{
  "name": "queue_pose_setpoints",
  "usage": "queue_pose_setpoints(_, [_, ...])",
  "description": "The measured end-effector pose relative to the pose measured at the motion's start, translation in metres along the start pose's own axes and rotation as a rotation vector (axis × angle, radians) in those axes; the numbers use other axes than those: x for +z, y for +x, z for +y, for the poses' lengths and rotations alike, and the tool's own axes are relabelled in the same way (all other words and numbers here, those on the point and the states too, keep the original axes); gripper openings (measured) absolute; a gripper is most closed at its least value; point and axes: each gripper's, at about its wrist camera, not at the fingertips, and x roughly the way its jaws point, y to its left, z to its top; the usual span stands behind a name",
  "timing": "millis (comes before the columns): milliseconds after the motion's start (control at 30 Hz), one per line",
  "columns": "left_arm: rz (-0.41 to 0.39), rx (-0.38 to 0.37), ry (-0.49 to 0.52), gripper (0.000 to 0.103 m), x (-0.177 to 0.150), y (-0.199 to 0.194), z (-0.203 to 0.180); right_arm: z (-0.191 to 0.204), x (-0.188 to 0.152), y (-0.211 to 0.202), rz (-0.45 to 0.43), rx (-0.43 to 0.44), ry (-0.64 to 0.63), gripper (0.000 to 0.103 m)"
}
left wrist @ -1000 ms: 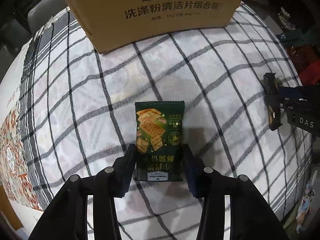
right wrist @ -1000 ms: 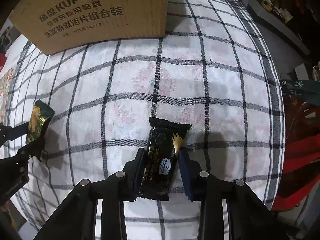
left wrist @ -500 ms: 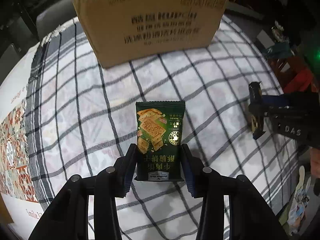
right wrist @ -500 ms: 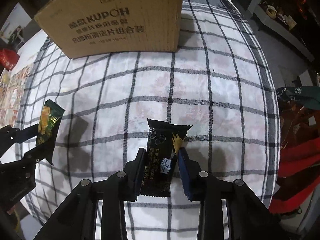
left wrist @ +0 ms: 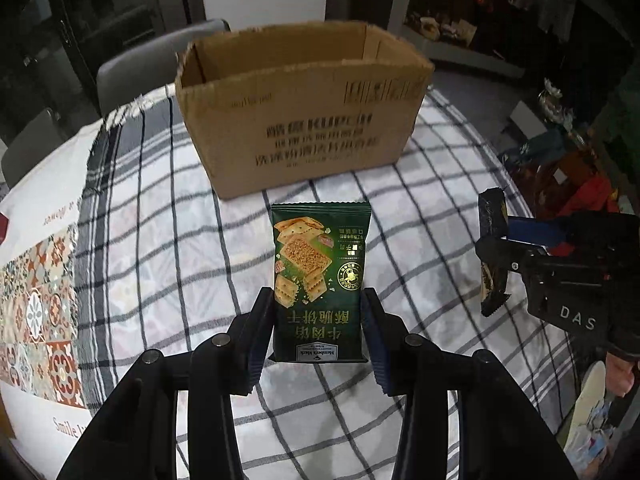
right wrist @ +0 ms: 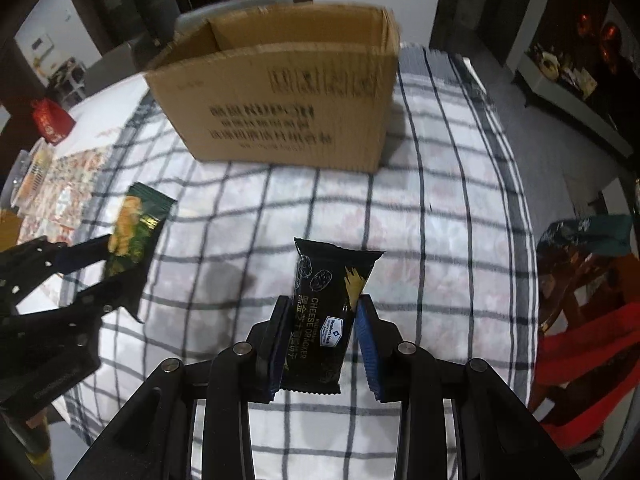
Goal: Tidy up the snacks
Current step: 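Carry the green pack and black bar over the box and open both tools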
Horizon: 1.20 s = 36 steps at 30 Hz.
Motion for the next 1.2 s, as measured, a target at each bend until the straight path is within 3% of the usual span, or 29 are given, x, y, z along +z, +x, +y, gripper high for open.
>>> queue_pose_setpoints(633, [-0.232, 0.026, -0.042, 0.042, 0.046, -0.064, 0.016, 0.010, 0.049, -0.059, -0.282, 0.031, -0.036, 0.034])
queue_pose_setpoints(1200, [-0.339, 0.050, -0.021, 0.042, 0.107, -0.055, 0.031, -0.003, 0.121, -0.063, -0.473, 0.038, 0.000, 0.034])
